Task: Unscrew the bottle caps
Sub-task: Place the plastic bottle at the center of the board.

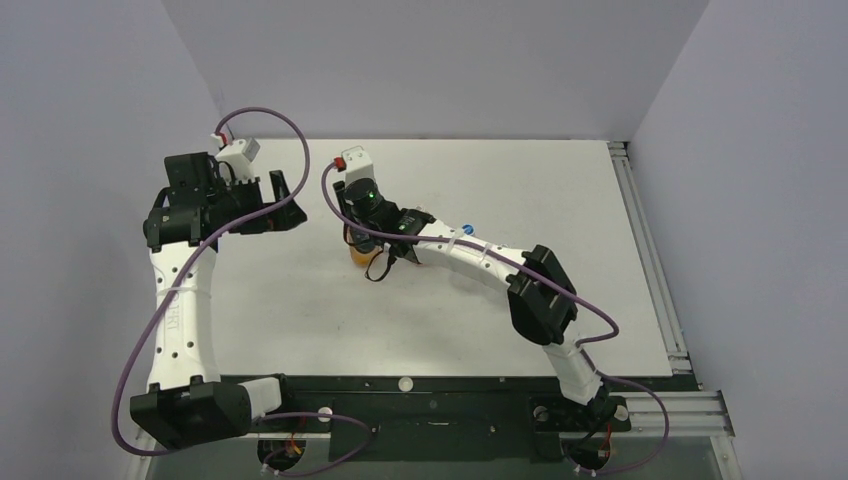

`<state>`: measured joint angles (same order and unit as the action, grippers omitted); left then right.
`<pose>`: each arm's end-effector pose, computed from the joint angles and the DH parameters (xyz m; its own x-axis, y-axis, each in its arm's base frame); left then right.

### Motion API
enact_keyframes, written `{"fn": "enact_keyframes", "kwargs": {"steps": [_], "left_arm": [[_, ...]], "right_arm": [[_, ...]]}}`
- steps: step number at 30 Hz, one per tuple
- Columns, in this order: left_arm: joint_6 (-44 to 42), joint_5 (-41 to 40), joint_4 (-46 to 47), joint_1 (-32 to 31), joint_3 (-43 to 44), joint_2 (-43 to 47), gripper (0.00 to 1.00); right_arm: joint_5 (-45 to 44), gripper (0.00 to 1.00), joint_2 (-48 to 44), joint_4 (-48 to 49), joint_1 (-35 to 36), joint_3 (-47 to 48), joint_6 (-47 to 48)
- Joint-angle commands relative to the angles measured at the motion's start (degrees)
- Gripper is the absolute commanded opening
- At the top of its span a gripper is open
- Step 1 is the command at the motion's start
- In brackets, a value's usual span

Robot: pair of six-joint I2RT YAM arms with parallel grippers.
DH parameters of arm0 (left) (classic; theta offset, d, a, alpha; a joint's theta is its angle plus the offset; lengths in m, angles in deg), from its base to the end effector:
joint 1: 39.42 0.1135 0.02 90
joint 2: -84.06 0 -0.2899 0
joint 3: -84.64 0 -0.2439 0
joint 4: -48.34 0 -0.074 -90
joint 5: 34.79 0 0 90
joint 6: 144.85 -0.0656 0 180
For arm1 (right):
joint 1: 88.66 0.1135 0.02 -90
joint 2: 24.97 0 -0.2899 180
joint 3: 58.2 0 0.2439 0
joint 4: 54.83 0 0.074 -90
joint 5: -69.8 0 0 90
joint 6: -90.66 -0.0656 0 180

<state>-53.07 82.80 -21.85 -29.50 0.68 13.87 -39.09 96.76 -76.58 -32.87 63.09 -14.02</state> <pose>0.2375 0.0107 0.4002 -0.6935 -0.1492 -0.7048 0.1521 0.9259 -0.3458 0.3225 0.4366 0.3068 -0.3610 -0.1045 -0.9267 -0.5400 0.8335 0.1164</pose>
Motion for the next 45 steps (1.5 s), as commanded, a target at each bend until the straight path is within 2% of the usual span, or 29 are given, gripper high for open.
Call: {"fn": "enact_keyframes", "kwargs": {"steps": [1,8,13,20,28,36,41,45], "left_arm": [[0.92,-0.42,3.31,0.64,1.57,0.12,0.97],[1.02,-0.14,3.23,3.03,2.37,0.14,0.96],[1.03,0.16,3.13,4.38,2.49,0.36,0.97],[0.79,1.03,2.68,5.36,3.16,0.27,0.97],[0.55,1.37,2.17,5.5,3.34,0.63,0.97],[0.5,2.22,1.97,5.47,3.21,0.89,0.97],[0.46,2.55,2.16,5.47,2.61,1.51,0.97],[0.44,2.77,2.15,5.51,2.49,1.76,0.97]], "right_arm": [[-1.29,0.0,-0.71,3.02,-0.58,-1.62,-1.2],[-1.06,0.01,-0.72,2.54,-0.67,-1.83,-1.41],[-1.7,0.19,-1.78,2.86,-0.45,-3.35,-0.44],[-2.91,0.34,-3.16,2.38,0.24,-3.98,1.56],[-4.46,0.47,-3.54,1.08,1.4,-3.28,3.74],[-4.79,0.5,-4.67,0.76,1.94,-2.72,4.61],[-3.52,0.67,-4.51,-0.56,1.94,-0.84,5.1],[-2.81,0.69,-4.73,-0.98,1.87,0.23,5.43]]}}
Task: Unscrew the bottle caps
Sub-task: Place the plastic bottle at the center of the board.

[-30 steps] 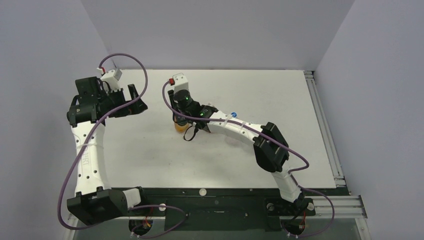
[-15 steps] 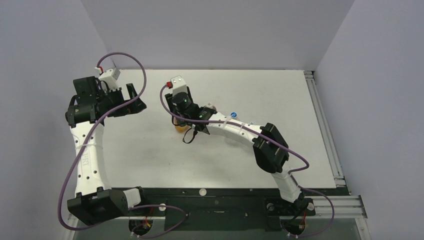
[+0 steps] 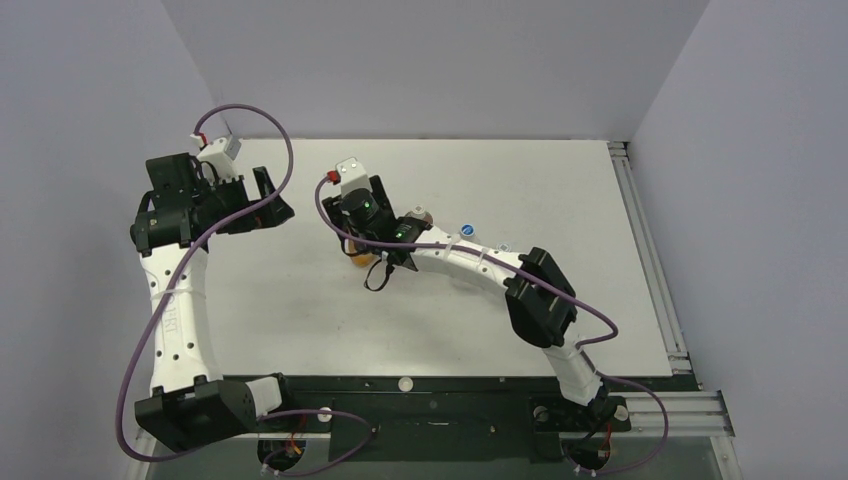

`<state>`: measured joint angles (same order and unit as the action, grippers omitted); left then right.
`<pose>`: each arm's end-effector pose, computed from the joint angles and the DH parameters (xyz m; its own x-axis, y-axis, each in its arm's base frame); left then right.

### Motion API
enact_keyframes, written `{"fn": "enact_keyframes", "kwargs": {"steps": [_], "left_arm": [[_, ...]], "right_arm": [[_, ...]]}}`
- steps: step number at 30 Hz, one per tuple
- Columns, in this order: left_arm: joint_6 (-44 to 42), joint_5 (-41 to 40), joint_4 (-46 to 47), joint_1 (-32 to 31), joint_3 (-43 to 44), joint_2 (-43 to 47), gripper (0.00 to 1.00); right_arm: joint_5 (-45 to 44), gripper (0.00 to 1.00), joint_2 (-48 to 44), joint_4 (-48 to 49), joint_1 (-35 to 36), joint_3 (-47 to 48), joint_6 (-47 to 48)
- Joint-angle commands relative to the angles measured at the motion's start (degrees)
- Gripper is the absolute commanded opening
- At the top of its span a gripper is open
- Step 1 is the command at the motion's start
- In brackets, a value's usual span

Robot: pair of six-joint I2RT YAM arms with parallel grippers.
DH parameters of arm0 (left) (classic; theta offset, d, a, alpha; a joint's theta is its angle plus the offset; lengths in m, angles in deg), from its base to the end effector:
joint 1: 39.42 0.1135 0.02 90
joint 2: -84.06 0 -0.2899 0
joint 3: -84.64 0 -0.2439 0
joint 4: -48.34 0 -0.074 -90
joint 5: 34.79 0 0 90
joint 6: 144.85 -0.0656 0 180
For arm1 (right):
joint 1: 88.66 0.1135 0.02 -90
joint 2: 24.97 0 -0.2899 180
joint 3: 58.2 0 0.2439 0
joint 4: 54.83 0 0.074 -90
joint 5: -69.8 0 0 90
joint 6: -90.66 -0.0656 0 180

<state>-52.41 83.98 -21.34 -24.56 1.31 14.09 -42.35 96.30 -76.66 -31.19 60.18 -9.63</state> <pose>0.2350 0.0297 0.4058 -0.6633 -0.2146 -0.7170 0.0874 0.9293 -0.3590 0.3093 0.4390 0.2926 -0.3279 -0.2064 -0.9219 -0.5470 0.8371 0.0071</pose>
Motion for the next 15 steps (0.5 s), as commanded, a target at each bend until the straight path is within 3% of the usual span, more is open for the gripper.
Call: {"fn": "enact_keyframes", "kwargs": {"steps": [1,15], "left_arm": [[-0.23,1.66,1.65,0.54,1.85,1.53,0.97],[-0.48,2.57,1.25,0.53,2.0,0.97,0.97]], "right_arm": [[0.58,0.69,-4.33,-1.04,0.19,3.63,1.09],[5.2,0.8,-6.23,-5.12,0.16,8.5,2.13]]}}
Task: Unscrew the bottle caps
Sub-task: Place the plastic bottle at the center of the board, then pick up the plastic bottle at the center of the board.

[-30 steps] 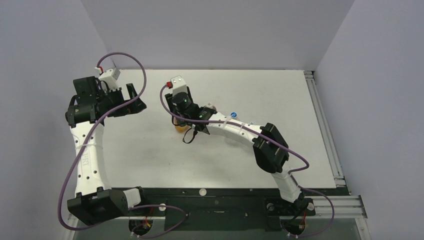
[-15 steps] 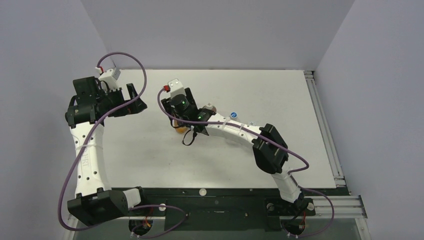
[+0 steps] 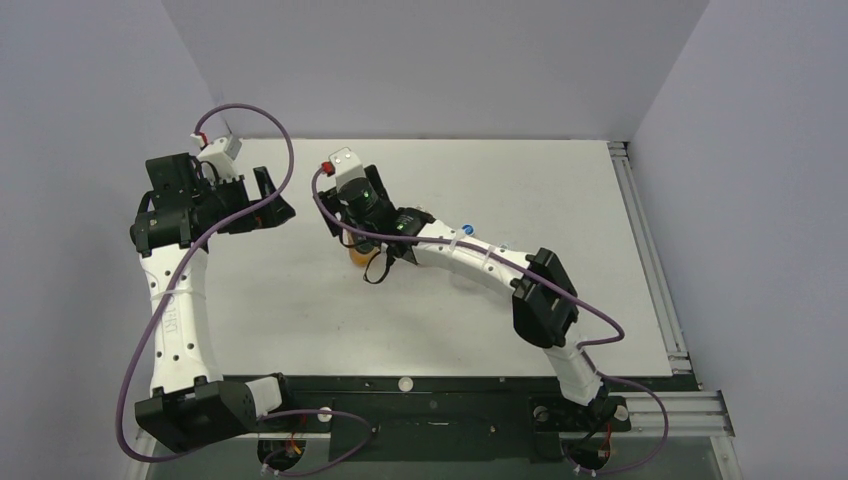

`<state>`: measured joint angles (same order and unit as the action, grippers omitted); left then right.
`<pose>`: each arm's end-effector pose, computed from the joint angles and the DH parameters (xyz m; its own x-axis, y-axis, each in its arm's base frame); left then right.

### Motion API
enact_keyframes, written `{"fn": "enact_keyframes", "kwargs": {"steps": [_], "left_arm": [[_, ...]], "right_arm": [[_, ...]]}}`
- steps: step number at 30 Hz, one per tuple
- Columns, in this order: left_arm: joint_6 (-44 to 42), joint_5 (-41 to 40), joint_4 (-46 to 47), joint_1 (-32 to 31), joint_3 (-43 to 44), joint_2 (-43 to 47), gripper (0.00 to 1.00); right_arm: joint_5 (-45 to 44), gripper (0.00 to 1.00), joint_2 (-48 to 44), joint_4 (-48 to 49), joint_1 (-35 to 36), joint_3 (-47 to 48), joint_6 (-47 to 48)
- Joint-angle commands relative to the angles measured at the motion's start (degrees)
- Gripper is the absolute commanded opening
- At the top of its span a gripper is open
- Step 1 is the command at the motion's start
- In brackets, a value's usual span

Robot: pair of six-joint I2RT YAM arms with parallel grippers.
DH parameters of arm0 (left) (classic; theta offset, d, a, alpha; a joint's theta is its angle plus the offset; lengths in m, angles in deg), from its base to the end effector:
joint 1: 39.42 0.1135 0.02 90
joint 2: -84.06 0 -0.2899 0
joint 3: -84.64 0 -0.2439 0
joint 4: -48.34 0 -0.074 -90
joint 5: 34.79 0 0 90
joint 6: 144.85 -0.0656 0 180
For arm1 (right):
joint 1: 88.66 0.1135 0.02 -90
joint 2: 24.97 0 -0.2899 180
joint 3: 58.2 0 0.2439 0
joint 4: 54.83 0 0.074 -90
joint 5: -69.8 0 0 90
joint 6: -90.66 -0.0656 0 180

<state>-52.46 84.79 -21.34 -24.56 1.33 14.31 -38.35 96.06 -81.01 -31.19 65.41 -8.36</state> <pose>0.2338 0.0285 0.4070 -0.6607 -0.2128 -0.7198 0.0999 0.9255 -0.3654 0.3065 0.4426 0.3183 -0.3142 -0.2155 -0.9246 -0.6059 0.7953 0.0205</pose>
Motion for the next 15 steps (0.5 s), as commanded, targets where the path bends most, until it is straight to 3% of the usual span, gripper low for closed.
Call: {"fn": "enact_keyframes", "kwargs": {"steps": [1,9,15], "left_arm": [[-0.5,1.79,1.16,0.53,2.04,0.71,0.97],[-2.06,3.54,-0.84,0.53,2.73,0.33,0.96],[-4.8,4.36,-1.3,0.53,2.09,0.95,0.97]], "right_arm": [[1.06,0.81,-6.42,-0.9,0.17,3.25,0.94],[-3.62,0.82,-17.91,-3.78,-1.38,-2.19,-0.37],[-8.66,0.72,-22.5,-9.55,-4.7,-8.12,-5.26]]}}
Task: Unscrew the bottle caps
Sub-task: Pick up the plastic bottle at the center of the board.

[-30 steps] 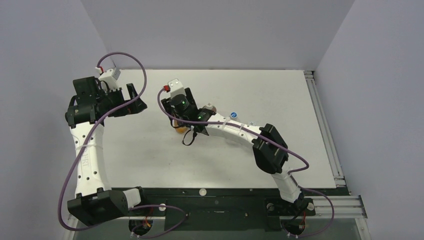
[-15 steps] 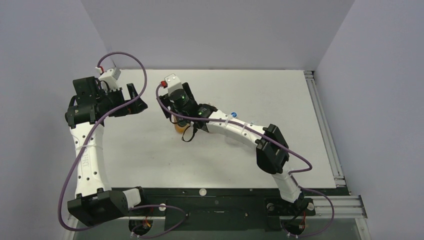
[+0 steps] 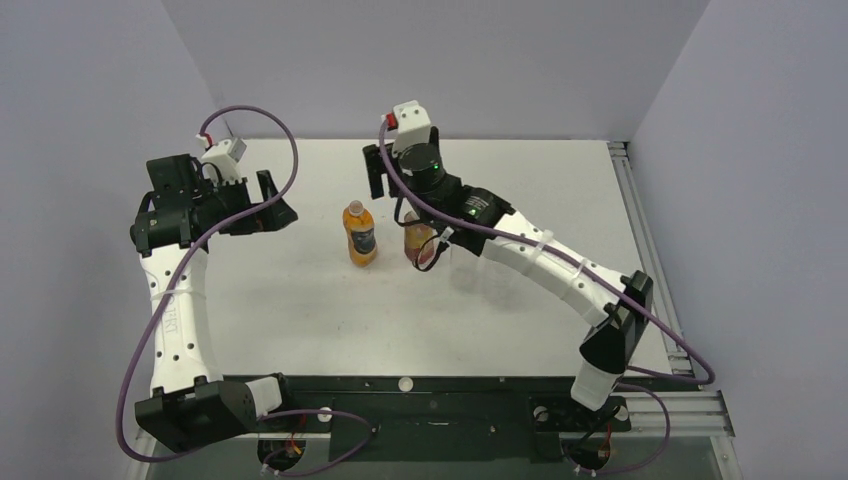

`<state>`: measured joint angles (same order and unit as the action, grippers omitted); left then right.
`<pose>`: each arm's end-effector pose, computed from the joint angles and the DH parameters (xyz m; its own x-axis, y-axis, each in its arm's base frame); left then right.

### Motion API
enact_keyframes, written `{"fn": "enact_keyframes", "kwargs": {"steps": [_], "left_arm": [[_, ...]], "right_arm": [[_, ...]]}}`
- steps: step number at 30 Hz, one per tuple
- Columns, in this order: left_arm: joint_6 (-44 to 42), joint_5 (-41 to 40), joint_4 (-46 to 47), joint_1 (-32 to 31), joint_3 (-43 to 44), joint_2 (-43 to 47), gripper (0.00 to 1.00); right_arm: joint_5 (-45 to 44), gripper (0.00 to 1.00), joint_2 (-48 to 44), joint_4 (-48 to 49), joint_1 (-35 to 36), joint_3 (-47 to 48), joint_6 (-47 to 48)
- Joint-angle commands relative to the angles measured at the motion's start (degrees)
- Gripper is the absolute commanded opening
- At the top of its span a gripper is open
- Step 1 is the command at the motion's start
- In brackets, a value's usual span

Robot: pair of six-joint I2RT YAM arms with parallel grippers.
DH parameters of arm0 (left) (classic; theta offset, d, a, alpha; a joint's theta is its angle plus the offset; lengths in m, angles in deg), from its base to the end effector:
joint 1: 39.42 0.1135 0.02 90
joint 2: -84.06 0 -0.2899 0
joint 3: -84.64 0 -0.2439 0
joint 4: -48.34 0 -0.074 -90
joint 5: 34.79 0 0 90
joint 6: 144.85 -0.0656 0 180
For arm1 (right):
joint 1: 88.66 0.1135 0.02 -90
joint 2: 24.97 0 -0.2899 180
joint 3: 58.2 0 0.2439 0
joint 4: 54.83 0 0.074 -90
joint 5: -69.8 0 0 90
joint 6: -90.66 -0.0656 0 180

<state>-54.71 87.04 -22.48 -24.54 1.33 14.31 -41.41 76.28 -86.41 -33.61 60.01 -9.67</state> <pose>0.2318 0.0258 0.4061 -0.6703 -0.1802 -0.7199 0.1476 0.9183 -0.3673 0.2719 0.3476 0.4349 -0.2433 -0.0563 -0.9683 -0.5285 0.8448 0.0837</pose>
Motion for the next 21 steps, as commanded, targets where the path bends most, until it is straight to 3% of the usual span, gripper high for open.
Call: {"fn": "enact_keyframes", "kwargs": {"steps": [1,8,21], "left_arm": [[-2.7,2.32,-0.41,0.51,2.14,0.96,0.97],[-3.04,2.76,-1.61,0.51,2.9,1.01,0.97],[-2.87,4.29,-2.47,0.42,3.36,1.33,0.96]], "right_arm": [[-6.78,0.7,-2.68,-5.52,-2.51,-3.24,-4.24],[-6.75,0.61,-2.56,-5.94,-5.21,-9.54,-7.73],[-3.86,0.63,2.7,-3.77,-6.3,-11.6,-9.94]]}}
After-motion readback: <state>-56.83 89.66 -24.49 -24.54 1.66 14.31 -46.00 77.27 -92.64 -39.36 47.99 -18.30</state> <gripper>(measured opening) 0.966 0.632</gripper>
